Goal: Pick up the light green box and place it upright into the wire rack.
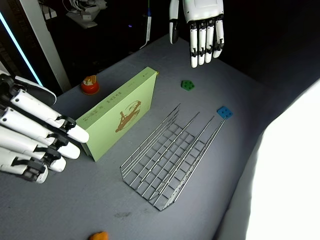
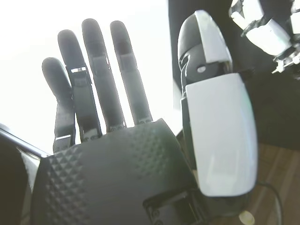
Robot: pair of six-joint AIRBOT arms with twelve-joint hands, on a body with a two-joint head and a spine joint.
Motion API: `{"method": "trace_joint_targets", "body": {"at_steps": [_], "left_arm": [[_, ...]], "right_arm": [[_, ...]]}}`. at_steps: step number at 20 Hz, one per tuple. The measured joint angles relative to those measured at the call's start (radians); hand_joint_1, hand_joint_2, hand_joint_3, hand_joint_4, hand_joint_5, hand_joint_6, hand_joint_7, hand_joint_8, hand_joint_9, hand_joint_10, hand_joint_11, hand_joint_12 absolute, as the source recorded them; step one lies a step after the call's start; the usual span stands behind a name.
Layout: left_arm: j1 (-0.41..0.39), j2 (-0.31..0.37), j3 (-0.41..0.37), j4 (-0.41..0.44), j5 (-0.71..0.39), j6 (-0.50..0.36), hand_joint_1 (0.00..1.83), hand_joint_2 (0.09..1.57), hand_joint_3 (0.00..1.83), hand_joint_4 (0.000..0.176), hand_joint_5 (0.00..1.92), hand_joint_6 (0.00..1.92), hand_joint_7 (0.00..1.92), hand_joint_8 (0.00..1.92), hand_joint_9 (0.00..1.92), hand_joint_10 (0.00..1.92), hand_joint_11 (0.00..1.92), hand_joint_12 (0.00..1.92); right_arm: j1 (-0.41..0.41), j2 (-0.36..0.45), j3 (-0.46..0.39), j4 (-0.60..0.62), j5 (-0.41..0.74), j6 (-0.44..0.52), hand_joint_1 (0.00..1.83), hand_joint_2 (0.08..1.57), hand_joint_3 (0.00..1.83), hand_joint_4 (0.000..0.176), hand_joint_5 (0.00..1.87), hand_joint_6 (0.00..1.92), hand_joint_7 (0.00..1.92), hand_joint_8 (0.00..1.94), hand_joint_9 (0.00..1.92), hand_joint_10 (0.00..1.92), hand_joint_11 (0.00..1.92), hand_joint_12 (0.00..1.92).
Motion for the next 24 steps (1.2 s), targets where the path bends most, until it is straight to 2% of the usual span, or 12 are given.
{"method": "trace_joint_targets", "body": {"at_steps": [1,2,3,7,8,11,12,13,14,16,23,24], "left_arm": [[0.0,0.0,0.001,0.0,0.0,0.0,0.57,1.19,0.25,0.005,0.28,0.34,0.39,0.33,0.36,0.61,0.09,1.43],[0.001,0.0,0.001,0.0,0.002,-0.001,0.58,1.27,0.02,0.045,0.32,0.08,0.4,0.03,0.41,0.21,0.01,1.33],[0.002,0.0,0.001,0.0,0.001,-0.002,0.68,1.24,0.0,0.018,0.34,0.01,0.43,0.0,0.45,0.04,0.05,1.2],[0.002,0.0,0.004,0.0,0.0,-0.002,0.6,1.33,0.01,0.006,0.32,0.0,0.41,0.0,0.43,0.01,0.03,1.16],[0.002,0.0,0.005,0.0,0.0,-0.002,0.38,1.38,0.03,0.05,0.29,0.0,0.35,0.01,0.37,0.01,0.0,1.07],[0.006,0.0,0.01,0.0,0.001,-0.002,0.33,1.4,0.02,0.068,0.34,0.02,0.37,0.01,0.37,0.01,0.0,0.99],[0.006,0.0,0.01,0.0,-0.002,-0.002,0.33,1.39,0.01,0.058,0.37,0.02,0.39,0.01,0.35,0.0,0.0,0.9],[0.006,0.0,0.01,0.0,-0.002,-0.002,0.21,1.38,0.0,0.008,0.25,0.0,0.26,0.0,0.27,0.0,0.0,0.72],[0.003,0.0,0.009,0.0,-0.003,-0.001,0.18,1.38,0.0,0.0,0.22,0.0,0.24,0.0,0.25,0.0,0.0,0.66],[0.001,0.0,0.003,0.0,0.0,0.0,0.01,1.4,0.01,0.003,0.16,0.0,0.18,0.0,0.2,0.0,0.0,0.55],[0.001,0.0,-0.007,0.0,-0.001,-0.001,0.0,1.24,0.0,0.0,0.15,0.0,0.21,0.0,0.19,0.0,0.0,0.44],[0.001,0.0,-0.007,0.0,-0.002,0.0,0.0,1.22,0.0,0.0,0.17,0.01,0.22,0.0,0.2,0.01,0.0,0.44]], "right_arm": [[-0.002,-0.003,-0.001,0.002,-0.005,0.0,0.37,1.2,0.21,0.0,0.26,0.36,0.3,0.5,0.15,0.89,0.12,1.32],[-0.002,-0.008,-0.001,0.002,-0.004,0.0,0.24,1.25,0.07,0.0,0.22,0.28,0.32,0.12,0.12,0.51,0.0,1.01],[-0.002,-0.011,-0.005,0.001,0.004,-0.006,0.22,1.28,0.02,0.0,0.18,0.21,0.29,0.02,0.14,0.4,0.0,0.89],[-0.002,-0.023,-0.051,0.003,0.036,-0.041,0.16,1.3,0.01,0.0,0.13,0.17,0.23,0.0,0.09,0.35,0.0,0.8],[-0.002,-0.03,-0.077,0.027,0.056,-0.082,0.26,1.25,0.0,0.0,0.17,0.17,0.27,0.01,0.12,0.34,0.0,0.87],[-0.002,-0.077,-0.12,0.199,0.122,-0.212,0.31,1.23,0.0,0.0,0.19,0.14,0.3,0.01,0.13,0.3,0.0,0.83],[-0.002,-0.098,-0.122,0.241,0.132,-0.243,0.41,1.18,0.0,0.0,0.26,0.14,0.34,0.01,0.16,0.27,0.0,0.76],[-0.002,-0.125,-0.123,0.32,0.153,-0.293,0.22,1.2,0.0,0.0,0.19,0.09,0.22,0.0,0.11,0.19,0.0,0.51],[-0.002,-0.138,-0.123,0.354,0.16,-0.321,0.18,1.21,0.0,0.0,0.18,0.05,0.19,0.0,0.13,0.11,0.0,0.43],[-0.01,-0.176,-0.123,0.38,0.182,-0.332,0.21,1.21,0.0,0.0,0.22,0.04,0.21,0.0,0.15,0.07,0.0,0.44],[-0.089,-0.366,-0.086,0.393,0.309,-0.335,0.15,1.16,0.0,0.0,0.13,0.0,0.15,0.0,0.09,0.0,0.0,0.22],[-0.089,-0.392,-0.071,0.428,0.317,-0.335,0.61,1.05,0.0,0.0,0.04,0.0,0.07,0.01,0.02,0.0,0.0,0.04]]}}
